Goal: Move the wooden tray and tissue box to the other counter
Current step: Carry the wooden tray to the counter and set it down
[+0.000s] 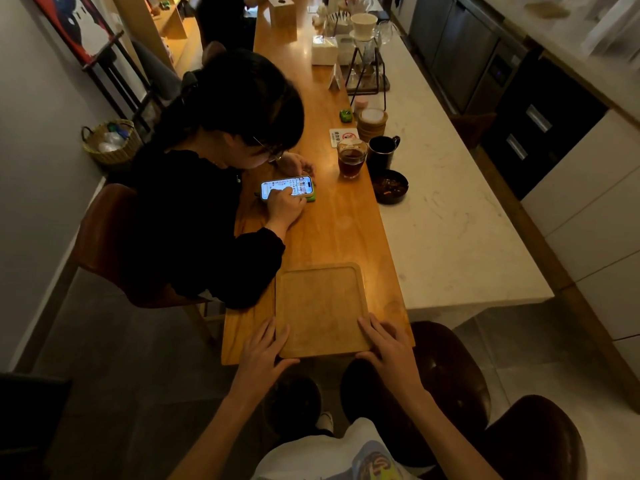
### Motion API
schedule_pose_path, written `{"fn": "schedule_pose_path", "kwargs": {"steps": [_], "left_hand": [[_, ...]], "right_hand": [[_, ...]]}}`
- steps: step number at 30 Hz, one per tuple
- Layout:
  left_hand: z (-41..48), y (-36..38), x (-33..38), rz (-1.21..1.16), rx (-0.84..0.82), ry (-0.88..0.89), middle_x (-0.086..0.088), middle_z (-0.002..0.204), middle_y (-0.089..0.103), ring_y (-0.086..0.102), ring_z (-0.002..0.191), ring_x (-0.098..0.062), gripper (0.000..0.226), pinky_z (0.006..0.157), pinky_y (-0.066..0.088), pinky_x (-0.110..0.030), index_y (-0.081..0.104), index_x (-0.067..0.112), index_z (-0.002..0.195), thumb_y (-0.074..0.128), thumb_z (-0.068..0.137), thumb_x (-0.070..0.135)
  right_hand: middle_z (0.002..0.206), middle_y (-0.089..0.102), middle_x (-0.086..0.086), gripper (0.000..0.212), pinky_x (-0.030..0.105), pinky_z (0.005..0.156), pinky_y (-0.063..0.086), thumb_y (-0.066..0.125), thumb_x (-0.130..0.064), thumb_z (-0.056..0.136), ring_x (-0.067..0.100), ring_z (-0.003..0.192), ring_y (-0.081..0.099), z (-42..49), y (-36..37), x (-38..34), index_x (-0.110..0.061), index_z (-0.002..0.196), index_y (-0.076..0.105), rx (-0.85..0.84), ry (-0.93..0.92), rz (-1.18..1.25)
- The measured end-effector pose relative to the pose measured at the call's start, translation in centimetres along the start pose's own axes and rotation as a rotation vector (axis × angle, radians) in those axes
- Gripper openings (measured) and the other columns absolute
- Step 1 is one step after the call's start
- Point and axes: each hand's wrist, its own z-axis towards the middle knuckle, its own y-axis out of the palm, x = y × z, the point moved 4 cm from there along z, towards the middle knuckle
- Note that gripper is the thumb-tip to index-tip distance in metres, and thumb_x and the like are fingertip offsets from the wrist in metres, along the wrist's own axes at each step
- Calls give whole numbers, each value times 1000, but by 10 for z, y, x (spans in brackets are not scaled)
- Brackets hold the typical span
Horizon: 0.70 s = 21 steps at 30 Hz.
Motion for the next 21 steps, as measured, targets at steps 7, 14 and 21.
{"fn": "schedule_pose_path", "kwargs": {"steps": [7,14,21], "left_hand": [[-1,-2,2,-20,-12,-5,-20,149,43,25,140,-26,84,106,30,-48,46,15,144,19,90,74],[-1,1,-1,-41,-22,-27,-17,153,37,27,143,-29,85,110,28,-48,42,17,146,20,88,75],[-14,5,-4,-54,30,-34,-12,149,45,34,141,-28,72,110,34,-61,34,22,150,20,94,66]], "right_hand": [[149,50,3,73,43,101,46,64,-47,83,24,123,48,0,1,1,-28,149,41,23,0,10],[149,49,4,75,42,102,44,73,-40,82,25,125,47,-1,2,2,-27,149,41,25,-16,-5],[149,48,-2,67,43,113,37,71,-24,89,21,140,37,-15,0,2,-29,147,39,36,-18,47]]}}
